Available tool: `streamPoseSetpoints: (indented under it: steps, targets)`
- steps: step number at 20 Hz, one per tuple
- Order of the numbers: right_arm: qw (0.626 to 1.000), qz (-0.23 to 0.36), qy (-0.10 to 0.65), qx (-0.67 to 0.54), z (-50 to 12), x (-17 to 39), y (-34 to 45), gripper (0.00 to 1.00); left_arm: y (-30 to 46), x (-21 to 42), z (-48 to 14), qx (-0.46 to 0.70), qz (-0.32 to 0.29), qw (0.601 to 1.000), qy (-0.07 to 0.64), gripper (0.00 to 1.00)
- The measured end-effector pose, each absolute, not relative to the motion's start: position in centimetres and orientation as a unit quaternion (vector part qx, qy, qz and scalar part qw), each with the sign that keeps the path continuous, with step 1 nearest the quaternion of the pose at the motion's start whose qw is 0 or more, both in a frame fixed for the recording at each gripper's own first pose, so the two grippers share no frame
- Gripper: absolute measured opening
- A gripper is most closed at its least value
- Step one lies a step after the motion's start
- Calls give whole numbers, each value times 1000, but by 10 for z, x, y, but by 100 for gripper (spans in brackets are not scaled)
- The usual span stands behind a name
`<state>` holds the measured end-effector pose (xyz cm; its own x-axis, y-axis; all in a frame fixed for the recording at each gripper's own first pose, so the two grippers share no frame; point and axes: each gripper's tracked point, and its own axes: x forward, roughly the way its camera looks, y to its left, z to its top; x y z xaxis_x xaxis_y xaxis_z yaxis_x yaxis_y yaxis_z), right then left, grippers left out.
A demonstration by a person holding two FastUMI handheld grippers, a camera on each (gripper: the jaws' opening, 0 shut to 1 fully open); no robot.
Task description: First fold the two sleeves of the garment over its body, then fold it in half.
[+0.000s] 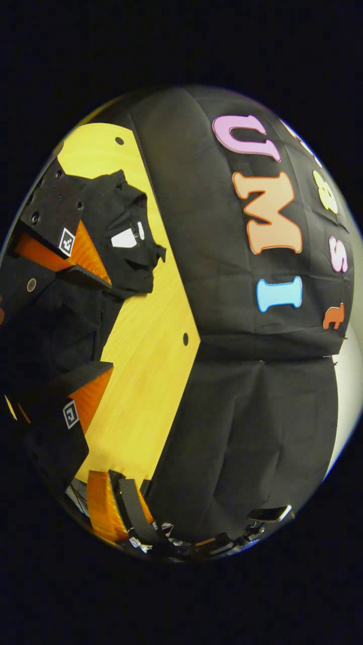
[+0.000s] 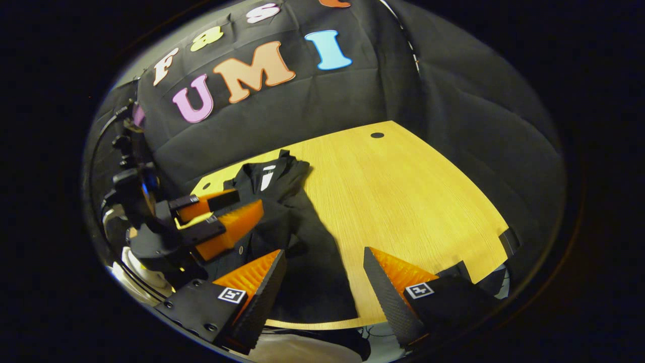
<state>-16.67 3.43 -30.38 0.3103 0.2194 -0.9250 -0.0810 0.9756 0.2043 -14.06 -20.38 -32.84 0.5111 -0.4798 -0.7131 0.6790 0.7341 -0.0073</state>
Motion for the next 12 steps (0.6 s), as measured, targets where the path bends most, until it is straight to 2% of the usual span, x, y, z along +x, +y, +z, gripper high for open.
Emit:
streamPoseSetpoints:
  steps: [3,4,5,12]
  targets:
    - [795,120,595,25,-316,-181,42,99,-158,-133,-312,152,-283,879,351,89]
    - [791,129,597,17,-319,-184,44,94,-139,-133,-308,158,-261,885,351,89]
    - [789,138,598,6,-324,-187,48,99,-117,-135,-305,162,-236,890,354,89]
    - [777,182,601,-28,-343,-202,57,99,21,-184,-282,171,-45,905,388,89]
